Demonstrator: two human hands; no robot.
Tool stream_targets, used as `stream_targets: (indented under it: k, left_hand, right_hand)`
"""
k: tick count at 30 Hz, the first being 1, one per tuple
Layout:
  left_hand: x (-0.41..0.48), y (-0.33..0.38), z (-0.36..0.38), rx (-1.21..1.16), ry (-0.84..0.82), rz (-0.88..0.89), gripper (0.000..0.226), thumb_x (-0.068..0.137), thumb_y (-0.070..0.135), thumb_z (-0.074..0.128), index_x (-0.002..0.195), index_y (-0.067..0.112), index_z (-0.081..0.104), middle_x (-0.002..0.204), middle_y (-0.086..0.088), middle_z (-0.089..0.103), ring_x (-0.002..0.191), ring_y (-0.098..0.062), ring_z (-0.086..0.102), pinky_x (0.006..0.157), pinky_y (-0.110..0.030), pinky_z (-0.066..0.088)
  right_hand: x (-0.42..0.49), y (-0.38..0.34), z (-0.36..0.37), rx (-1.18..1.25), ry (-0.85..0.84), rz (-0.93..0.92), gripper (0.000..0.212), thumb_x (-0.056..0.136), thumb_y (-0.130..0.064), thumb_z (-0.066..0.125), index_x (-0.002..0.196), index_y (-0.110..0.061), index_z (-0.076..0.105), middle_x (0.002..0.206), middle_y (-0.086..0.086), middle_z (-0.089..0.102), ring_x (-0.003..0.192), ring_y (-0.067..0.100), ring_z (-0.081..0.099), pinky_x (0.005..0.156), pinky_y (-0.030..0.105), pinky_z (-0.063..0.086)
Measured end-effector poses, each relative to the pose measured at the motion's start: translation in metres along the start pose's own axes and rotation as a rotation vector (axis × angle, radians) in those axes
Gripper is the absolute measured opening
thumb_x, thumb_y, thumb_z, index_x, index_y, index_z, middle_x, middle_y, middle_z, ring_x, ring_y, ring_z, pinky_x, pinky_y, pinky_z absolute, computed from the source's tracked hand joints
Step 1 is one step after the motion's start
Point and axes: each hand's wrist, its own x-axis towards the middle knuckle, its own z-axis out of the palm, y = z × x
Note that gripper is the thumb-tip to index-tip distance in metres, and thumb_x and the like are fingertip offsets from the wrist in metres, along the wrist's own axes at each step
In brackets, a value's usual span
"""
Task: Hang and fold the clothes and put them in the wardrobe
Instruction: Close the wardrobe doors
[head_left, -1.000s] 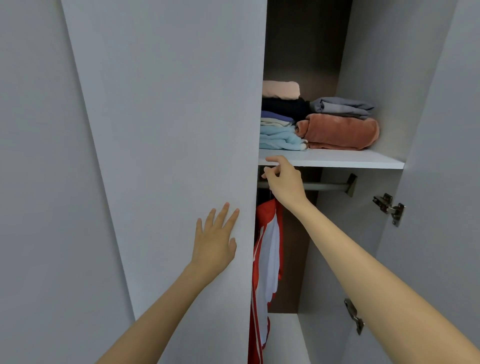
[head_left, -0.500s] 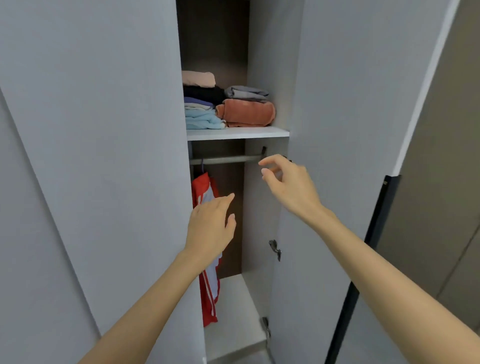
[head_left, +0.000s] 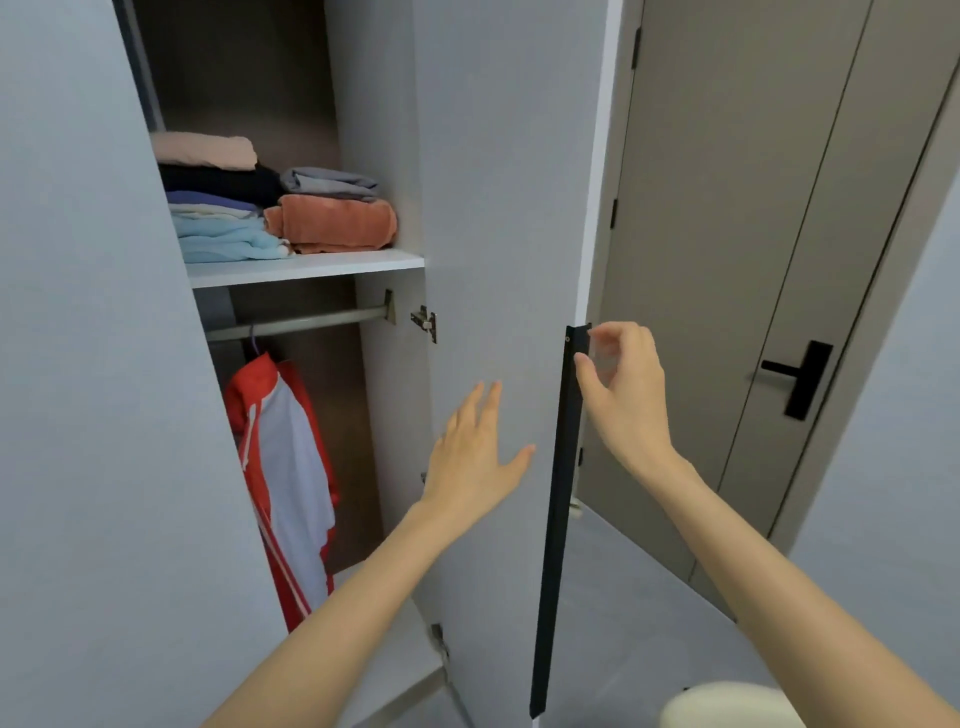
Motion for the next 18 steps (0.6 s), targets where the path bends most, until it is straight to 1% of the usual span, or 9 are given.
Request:
stream_targets:
  k: [2,5,7,10,12,14,16,18]
  left_hand:
    - [0.013,0.011,0.017,-0.016,-0.031,-0.013,0.088,0.092,0.054,0.051,0.155,0.022,-0.001,0.163,-0.002,0.0,0.148,-0.022,0.01,0.114,-0.042,0.025]
    - [0.032,0.02,0.041,-0.036,-0.065,-0.047,0.096,0.089,0.058,0.053,0.154,0.022,-0.006,0.162,-0.004,-0.006,0.149,-0.024,0.007,0.114,-0.042,0.026]
    - [0.044,0.022,0.055,-0.047,-0.079,-0.07,0.099,0.088,0.059,0.054,0.154,0.022,-0.01,0.162,-0.005,-0.011,0.149,-0.026,0.006,0.114,-0.043,0.026]
    - [0.055,0.022,0.071,-0.054,-0.088,-0.087,0.101,0.087,0.057,0.057,0.153,0.023,-0.012,0.161,-0.006,-0.014,0.148,-0.028,0.008,0.112,-0.043,0.028]
    - [0.059,0.021,0.077,-0.062,-0.089,-0.082,0.102,0.087,0.056,0.058,0.153,0.024,-0.013,0.161,-0.006,-0.013,0.148,-0.028,0.01,0.112,-0.042,0.029]
    - [0.06,0.018,0.08,-0.062,-0.083,-0.074,0.101,0.087,0.056,0.058,0.153,0.023,-0.012,0.162,-0.005,-0.011,0.148,-0.026,0.01,0.113,-0.042,0.028]
    - [0.061,0.015,0.08,-0.064,-0.069,-0.066,0.1,0.088,0.055,0.056,0.154,0.021,-0.012,0.162,-0.003,-0.01,0.149,-0.022,0.007,0.114,-0.04,0.027]
    - [0.057,0.012,0.079,-0.079,-0.047,-0.064,0.1,0.089,0.055,0.056,0.154,0.018,-0.011,0.163,0.0,-0.008,0.149,-0.018,0.007,0.115,-0.039,0.027]
  right_hand:
    - [0.008,0.019,-0.002,-0.029,-0.055,0.06,0.033,0.094,-0.017,0.058,0.126,-0.012,0.049,0.121,-0.005,0.048,0.104,0.006,0.046,0.077,0.008,0.04]
    - [0.022,0.041,0.002,-0.055,-0.176,0.101,0.044,0.096,-0.022,0.056,0.137,-0.013,0.044,0.126,-0.008,0.048,0.108,0.004,0.046,0.081,0.005,0.035]
    - [0.03,0.051,0.007,-0.053,-0.217,0.107,0.045,0.097,-0.022,0.054,0.14,-0.012,0.045,0.125,-0.003,0.053,0.108,0.005,0.049,0.087,0.013,0.036]
    - [0.04,0.06,0.012,-0.097,-0.209,0.076,0.037,0.099,-0.023,0.052,0.134,-0.015,0.054,0.122,-0.004,0.055,0.104,0.002,0.051,0.091,0.018,0.039]
    - [0.044,0.063,0.013,-0.044,-0.22,0.086,0.027,0.099,-0.02,0.052,0.123,-0.018,0.063,0.108,-0.011,0.063,0.094,-0.005,0.056,0.09,0.019,0.047]
    - [0.046,0.065,0.012,-0.005,-0.25,0.092,0.026,0.099,-0.018,0.052,0.119,-0.019,0.067,0.098,-0.012,0.069,0.09,0.0,0.063,0.087,0.024,0.051]
    - [0.048,0.064,0.01,0.009,-0.298,0.074,0.025,0.099,-0.019,0.052,0.119,-0.02,0.068,0.099,-0.009,0.072,0.092,0.009,0.067,0.088,0.03,0.053]
    - [0.047,0.059,0.009,0.034,-0.337,0.062,0.024,0.098,-0.021,0.055,0.116,-0.02,0.069,0.099,-0.008,0.073,0.091,0.01,0.068,0.088,0.033,0.054]
